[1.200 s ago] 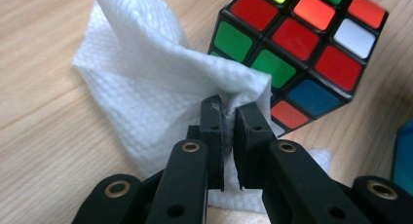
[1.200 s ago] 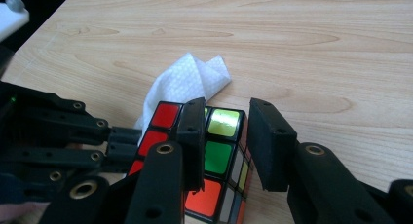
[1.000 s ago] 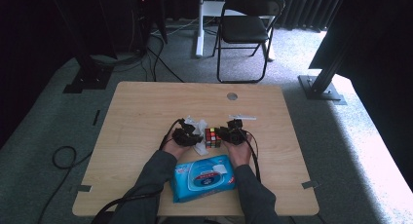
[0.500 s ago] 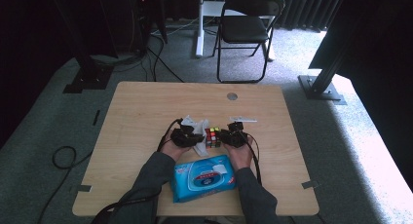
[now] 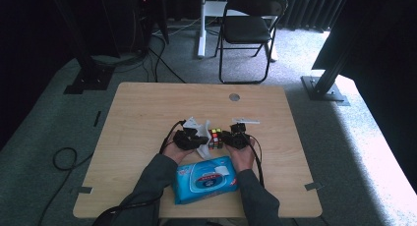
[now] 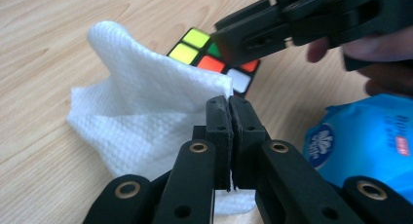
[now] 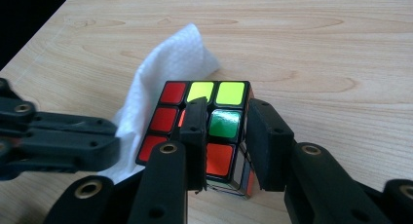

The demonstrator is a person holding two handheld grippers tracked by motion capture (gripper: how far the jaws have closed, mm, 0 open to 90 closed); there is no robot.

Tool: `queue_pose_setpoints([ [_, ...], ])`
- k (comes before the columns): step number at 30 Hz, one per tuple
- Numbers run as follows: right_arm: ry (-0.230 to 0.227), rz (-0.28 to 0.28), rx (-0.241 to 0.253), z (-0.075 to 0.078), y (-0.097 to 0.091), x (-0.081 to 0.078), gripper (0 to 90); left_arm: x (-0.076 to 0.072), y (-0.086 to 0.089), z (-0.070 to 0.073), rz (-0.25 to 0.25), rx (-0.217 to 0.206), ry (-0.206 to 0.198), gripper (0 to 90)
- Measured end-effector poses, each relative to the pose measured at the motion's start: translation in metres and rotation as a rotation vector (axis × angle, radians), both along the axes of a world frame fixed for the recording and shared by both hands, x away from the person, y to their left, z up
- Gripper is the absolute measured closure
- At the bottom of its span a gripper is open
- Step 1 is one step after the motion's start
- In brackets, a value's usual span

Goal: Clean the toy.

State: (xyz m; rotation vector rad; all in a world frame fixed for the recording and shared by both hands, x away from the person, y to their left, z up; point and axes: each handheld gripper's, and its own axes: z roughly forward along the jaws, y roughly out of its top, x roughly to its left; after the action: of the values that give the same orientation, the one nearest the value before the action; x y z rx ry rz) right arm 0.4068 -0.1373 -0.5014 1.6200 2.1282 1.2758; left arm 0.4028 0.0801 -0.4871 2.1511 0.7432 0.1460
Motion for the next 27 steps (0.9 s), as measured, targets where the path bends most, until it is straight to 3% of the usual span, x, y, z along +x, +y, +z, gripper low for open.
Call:
queue_pose_setpoints([
  [4, 0.0, 0.0, 0.002, 0.0, 0.0, 0.0, 70.1, -0.003, -0.002, 0.004, -0.034, 0.0, -0.004, 88.7],
  [7, 0.0, -0.001, 0.005, 0.0, 0.0, 0.0, 70.1, -0.003, -0.002, 0.005, -0.05, -0.029, 0.004, 88.9],
  [16, 0.001, -0.001, 0.014, -0.001, -0.001, 0.0, 70.0, 0.01, 0.0, -0.011, -0.016, -0.025, 0.068, 88.9],
  [27, 0.004, -0.008, 0.015, -0.001, -0.001, 0.0, 70.0, 0.012, 0.002, -0.017, -0.004, 0.001, 0.076, 88.9],
])
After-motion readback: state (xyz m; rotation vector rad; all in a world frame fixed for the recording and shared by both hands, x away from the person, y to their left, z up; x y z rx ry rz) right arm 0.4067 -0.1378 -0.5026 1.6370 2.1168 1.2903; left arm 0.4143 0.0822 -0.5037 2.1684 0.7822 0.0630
